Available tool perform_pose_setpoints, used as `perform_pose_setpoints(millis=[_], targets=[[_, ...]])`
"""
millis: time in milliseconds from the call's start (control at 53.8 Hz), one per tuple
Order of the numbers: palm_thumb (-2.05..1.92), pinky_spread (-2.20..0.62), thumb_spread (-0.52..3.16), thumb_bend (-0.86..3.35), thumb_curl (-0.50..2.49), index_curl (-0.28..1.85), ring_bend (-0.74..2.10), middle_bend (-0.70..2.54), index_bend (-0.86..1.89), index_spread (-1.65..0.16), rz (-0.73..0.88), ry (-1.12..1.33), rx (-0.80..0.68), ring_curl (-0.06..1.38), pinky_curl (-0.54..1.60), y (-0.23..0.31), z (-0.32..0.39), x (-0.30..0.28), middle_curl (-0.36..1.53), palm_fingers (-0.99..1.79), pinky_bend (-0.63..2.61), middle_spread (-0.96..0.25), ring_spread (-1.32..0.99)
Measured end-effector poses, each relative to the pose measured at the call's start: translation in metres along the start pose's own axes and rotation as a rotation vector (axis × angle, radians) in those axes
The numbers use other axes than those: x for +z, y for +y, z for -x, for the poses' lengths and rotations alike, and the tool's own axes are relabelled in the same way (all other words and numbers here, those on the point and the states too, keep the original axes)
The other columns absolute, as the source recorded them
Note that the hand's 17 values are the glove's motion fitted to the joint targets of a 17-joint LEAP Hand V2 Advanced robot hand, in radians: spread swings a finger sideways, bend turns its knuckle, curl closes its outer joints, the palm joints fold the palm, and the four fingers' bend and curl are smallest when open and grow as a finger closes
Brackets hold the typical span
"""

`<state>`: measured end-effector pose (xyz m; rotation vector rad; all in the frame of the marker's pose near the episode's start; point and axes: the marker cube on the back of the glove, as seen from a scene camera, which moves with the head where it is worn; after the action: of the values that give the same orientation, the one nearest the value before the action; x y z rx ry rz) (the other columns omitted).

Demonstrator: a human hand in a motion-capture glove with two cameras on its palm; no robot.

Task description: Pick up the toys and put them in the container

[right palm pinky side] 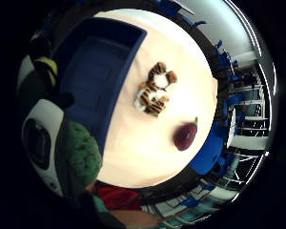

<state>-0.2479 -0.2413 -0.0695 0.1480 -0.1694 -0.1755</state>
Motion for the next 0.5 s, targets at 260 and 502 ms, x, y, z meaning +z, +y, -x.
perform_pose_setpoints(millis=[260,502], targets=[[0.63,-0.46,0.73,0.16,0.92,0.84,1.01,0.14,0.17,-0.52,0.112,0.032,-0.115,0.49,0.46,-0.006,0.021,0.04,0.23,0.68,1.05,-0.31,-0.48],[0.07,-0.06,1.07,-0.08,0.6,0.57,0.28,0.1,0.07,-0.43,0.162,-0.104,-0.141,0.27,0.49,0.016,-0.02,0.017,0.19,-0.34,1.35,-0.05,-0.05]])
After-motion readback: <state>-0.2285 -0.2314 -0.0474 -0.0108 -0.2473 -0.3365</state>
